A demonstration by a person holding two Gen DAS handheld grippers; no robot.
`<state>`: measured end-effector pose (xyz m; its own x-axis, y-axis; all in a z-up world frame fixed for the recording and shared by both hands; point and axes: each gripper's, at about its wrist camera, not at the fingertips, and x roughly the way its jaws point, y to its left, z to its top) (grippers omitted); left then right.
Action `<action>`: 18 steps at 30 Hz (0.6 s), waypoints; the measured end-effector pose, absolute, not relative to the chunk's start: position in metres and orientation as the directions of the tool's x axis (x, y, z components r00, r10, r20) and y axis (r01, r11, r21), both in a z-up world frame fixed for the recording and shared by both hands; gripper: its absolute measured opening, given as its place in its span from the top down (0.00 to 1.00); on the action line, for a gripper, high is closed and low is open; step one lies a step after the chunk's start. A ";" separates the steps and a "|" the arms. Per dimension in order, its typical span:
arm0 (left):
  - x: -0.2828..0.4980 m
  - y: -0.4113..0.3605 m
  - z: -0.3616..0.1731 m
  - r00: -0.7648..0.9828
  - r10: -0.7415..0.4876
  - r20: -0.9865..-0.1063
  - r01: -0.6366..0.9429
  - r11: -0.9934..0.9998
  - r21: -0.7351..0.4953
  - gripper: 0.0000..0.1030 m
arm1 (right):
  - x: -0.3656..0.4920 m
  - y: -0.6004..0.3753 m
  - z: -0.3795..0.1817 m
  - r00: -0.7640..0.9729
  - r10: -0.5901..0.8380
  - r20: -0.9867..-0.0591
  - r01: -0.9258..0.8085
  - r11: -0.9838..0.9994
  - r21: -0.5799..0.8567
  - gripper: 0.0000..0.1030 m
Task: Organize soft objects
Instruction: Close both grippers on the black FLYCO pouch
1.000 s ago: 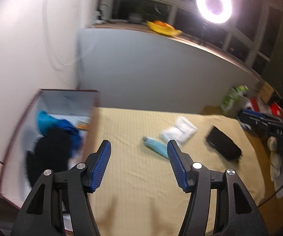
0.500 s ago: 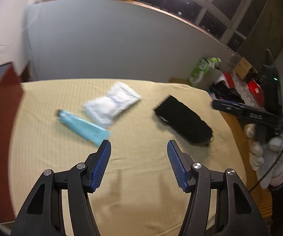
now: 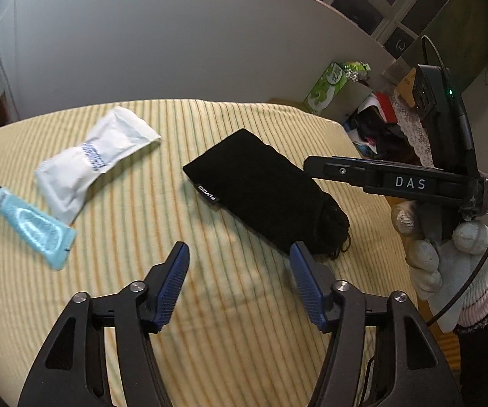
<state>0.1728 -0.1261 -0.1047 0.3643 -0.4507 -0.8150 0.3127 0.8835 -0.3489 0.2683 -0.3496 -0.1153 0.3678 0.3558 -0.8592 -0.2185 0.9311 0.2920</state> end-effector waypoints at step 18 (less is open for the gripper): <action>0.196 -0.160 -0.130 0.305 -0.468 -0.830 0.289 0.875 -0.388 0.39 | 0.286 -0.347 -0.149 0.253 0.448 -0.858 -0.192 0.892 0.409 0.43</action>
<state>0.1964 -0.1597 -0.1305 0.3049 -0.4679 -0.8295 0.2887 0.8754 -0.3877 0.2864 -0.3468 -0.1486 0.2529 0.4480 -0.8575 -0.1919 0.8920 0.4093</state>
